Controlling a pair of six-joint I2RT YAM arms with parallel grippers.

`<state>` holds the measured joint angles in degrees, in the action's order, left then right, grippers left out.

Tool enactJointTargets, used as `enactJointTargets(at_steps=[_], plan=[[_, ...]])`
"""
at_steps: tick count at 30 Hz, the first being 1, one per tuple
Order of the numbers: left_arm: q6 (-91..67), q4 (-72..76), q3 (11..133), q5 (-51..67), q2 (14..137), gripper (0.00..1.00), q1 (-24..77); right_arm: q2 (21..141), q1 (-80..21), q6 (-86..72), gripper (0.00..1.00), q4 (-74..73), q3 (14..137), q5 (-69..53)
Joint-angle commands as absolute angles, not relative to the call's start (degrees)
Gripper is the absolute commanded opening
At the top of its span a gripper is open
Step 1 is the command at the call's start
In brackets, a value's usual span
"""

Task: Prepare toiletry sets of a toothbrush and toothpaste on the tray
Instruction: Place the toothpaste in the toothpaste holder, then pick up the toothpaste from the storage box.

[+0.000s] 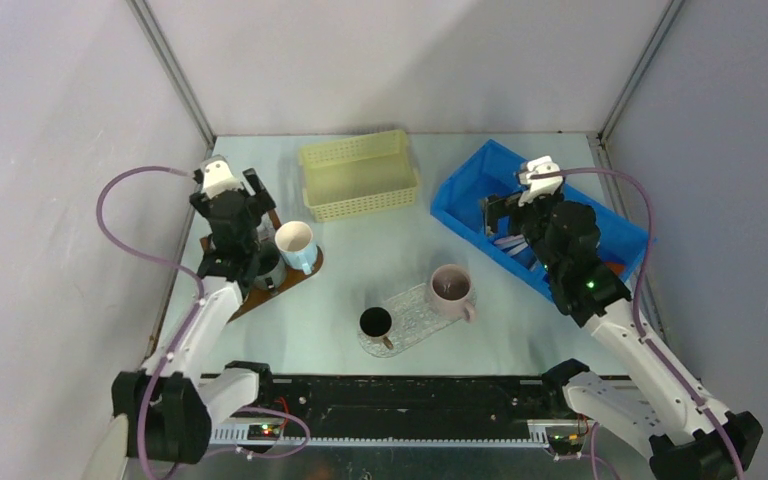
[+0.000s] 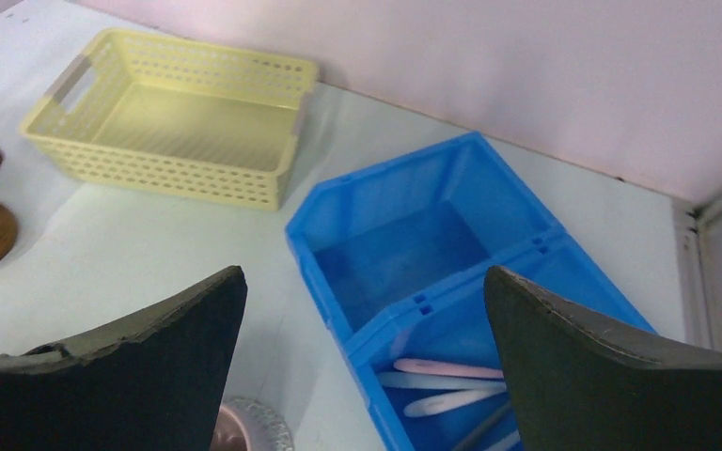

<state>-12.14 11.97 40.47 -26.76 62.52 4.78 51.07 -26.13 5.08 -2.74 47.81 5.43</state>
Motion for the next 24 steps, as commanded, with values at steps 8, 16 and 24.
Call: enactJointTargets(at_steps=[8,16,24], plan=[[-15.7,-2.9,45.9,-22.9,47.7,1.0,4.5,44.3,-19.1,-9.3,0.99,-16.5,48.1,22.8],[-18.8,-11.0,46.6,-11.6,39.1,1.0,4.6,42.9,-8.5,-24.4,0.87,-30.8,48.0,25.9],[-21.0,-13.3,46.3,-5.1,37.0,1.0,9.1,50.8,0.5,-35.0,0.7,-38.3,47.9,24.4]])
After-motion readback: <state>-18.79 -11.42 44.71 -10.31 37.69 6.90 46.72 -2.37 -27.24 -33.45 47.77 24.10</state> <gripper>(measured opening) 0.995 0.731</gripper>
